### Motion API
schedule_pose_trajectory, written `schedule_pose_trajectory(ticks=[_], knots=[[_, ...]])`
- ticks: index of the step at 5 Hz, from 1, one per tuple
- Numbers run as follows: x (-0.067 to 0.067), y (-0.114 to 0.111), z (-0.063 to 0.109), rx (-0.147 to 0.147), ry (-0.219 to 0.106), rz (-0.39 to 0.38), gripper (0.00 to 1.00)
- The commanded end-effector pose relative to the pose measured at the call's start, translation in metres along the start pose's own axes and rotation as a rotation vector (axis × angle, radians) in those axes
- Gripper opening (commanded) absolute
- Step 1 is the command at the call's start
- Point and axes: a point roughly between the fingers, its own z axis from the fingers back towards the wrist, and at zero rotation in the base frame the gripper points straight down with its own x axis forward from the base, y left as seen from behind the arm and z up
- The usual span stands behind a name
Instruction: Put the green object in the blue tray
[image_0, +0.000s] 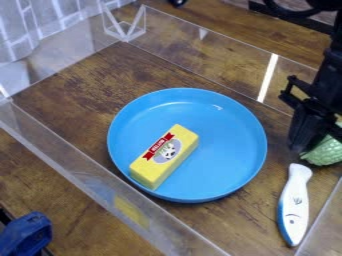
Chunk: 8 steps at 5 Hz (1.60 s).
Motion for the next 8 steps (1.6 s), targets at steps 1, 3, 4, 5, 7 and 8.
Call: schedule_pose_trajectory(ticks=[1, 3, 4, 5, 7, 8], knots=[[-0.002, -0.010, 0.054, 0.037, -0.106, -0.026, 0.00], [-0.009, -0.011, 0.072, 0.059, -0.102, -0.024, 0.00], [-0.015, -0.010, 0.083, 0.071, -0.104, -0.023, 0.00], [-0.021, -0.009, 0.094, 0.082, -0.105, -0.019, 0.00], [-0.027, -0.006, 0.100, 0.093, -0.096, -0.011, 1.00], [-0.027, -0.007, 0.100, 0.096, -0.090, -0.016, 1.00]])
